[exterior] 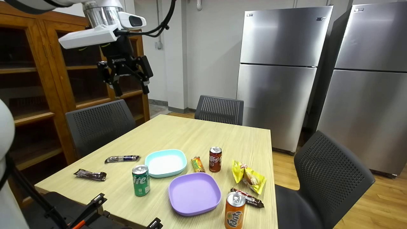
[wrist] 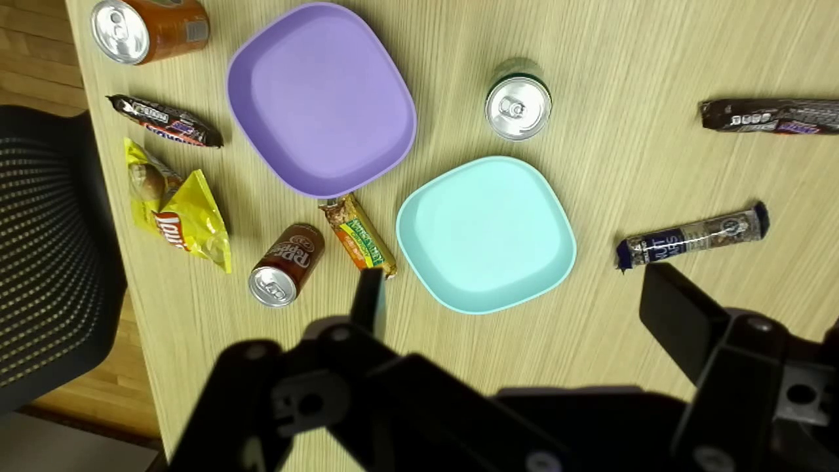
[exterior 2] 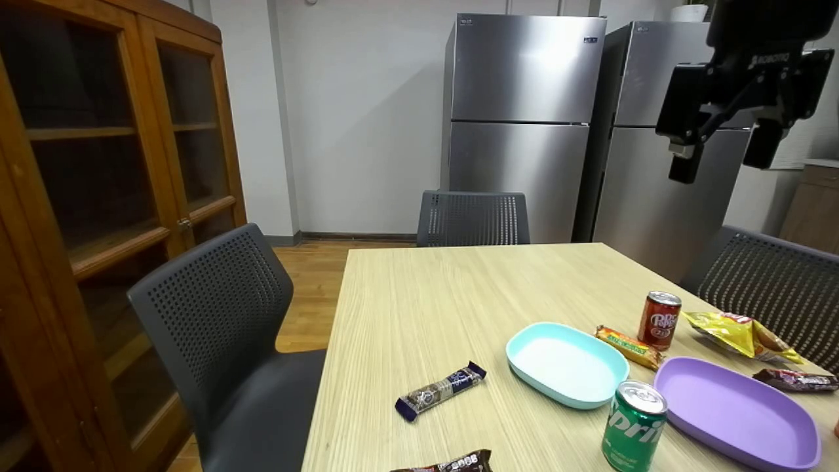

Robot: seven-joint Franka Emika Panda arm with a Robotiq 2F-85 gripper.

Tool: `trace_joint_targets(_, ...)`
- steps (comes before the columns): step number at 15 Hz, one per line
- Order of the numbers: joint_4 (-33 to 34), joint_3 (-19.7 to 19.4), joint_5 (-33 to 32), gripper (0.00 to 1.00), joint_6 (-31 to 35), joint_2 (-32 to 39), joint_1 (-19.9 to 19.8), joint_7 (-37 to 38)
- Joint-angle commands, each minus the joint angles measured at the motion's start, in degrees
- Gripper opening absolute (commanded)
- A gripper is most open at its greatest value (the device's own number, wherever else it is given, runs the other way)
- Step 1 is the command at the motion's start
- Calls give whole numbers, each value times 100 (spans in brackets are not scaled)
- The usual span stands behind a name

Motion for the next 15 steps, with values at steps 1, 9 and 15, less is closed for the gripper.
trace_joint_targets(1, 12, -57, -45, 100, -20, 5, 60, 36)
trace_joint_targets(9, 390, 348, 139, 100, 523, 1068, 156, 908)
trace_joint_targets(15, 814, 726, 165, 100, 970, 2116, 209, 1946)
